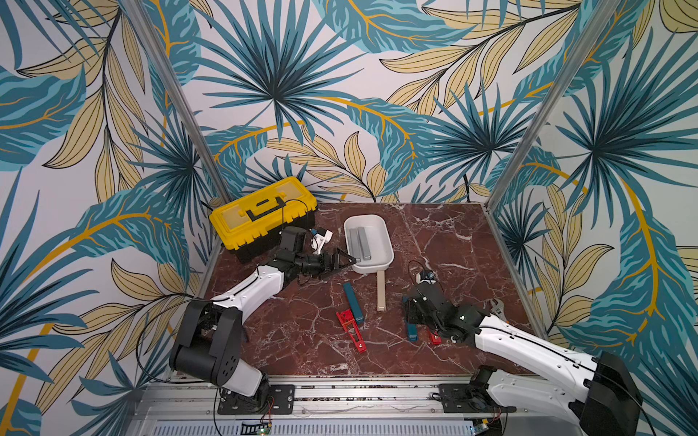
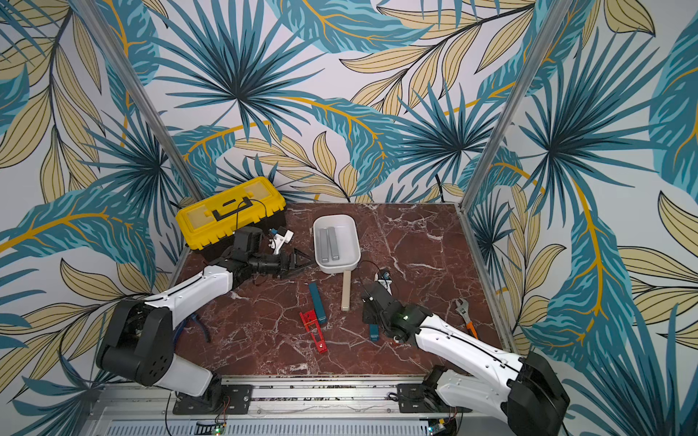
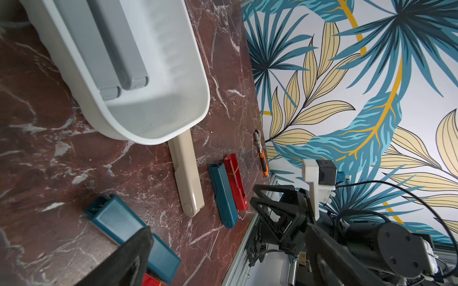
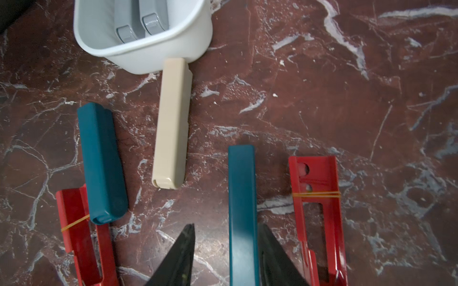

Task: Put the pruning pliers into the storage box
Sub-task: Pick up the storage box at the center of the board.

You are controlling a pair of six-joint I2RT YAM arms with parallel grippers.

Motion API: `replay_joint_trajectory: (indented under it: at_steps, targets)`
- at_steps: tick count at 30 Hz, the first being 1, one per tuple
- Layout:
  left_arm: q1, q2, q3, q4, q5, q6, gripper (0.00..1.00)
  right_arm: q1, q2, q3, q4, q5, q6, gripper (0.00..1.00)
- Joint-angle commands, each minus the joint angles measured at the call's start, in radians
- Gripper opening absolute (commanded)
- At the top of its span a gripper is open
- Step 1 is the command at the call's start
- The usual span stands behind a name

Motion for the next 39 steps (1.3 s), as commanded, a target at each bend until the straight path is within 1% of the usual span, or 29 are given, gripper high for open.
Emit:
replay_joint_trajectory:
  at_steps: [1, 3, 10, 14, 18, 22, 23, 25, 28, 32, 39]
  targets:
    - [-0.003, 0.048, 0.113, -0.181, -0.095, 0.124, 0.99, 0.013, -0.037, -0.046, -0.009, 0.045, 0.061, 0.44]
    - [-0.002, 0.086, 0.166, -0.219, -0.155, 0.149, 0.98, 0.014, -0.053, -0.06, 0.003, 0.049, 0.064, 0.44]
    - [-0.007, 0.261, 0.32, -0.183, -0.262, 0.104, 0.93, 0.015, -0.031, -0.055, 0.012, 0.035, 0.052, 0.44]
    - [-0.009, 0.384, 0.449, -0.197, -0.281, 0.094, 0.88, 0.015, -0.028, -0.064, 0.022, 0.03, 0.056, 0.44]
    - [-0.01, 0.49, 0.588, -0.269, -0.358, 0.118, 0.8, 0.015, -0.022, -0.07, 0.03, 0.033, 0.063, 0.45]
    - [-0.011, 0.566, 0.665, -0.298, -0.406, 0.115, 0.75, 0.015, -0.013, -0.072, 0.033, 0.033, 0.067, 0.45]
    - [-0.013, 0.583, 0.68, -0.303, -0.4, 0.115, 0.73, 0.015, -0.011, -0.069, 0.035, 0.033, 0.066, 0.45]
    - [-0.017, 0.597, 0.69, -0.296, -0.405, 0.112, 0.72, 0.015, -0.009, -0.065, 0.036, 0.031, 0.063, 0.45]
    - [-0.026, 0.615, 0.716, -0.315, -0.456, 0.114, 0.72, 0.015, -0.005, -0.06, 0.038, 0.033, 0.059, 0.45]
    - [-0.044, 0.65, 0.757, -0.344, -0.485, 0.12, 0.68, 0.015, -0.001, -0.063, 0.046, 0.029, 0.06, 0.45]
    - [-0.087, 0.664, 0.795, -0.384, -0.613, 0.11, 0.62, 0.015, -0.018, -0.087, 0.058, 0.022, 0.069, 0.45]
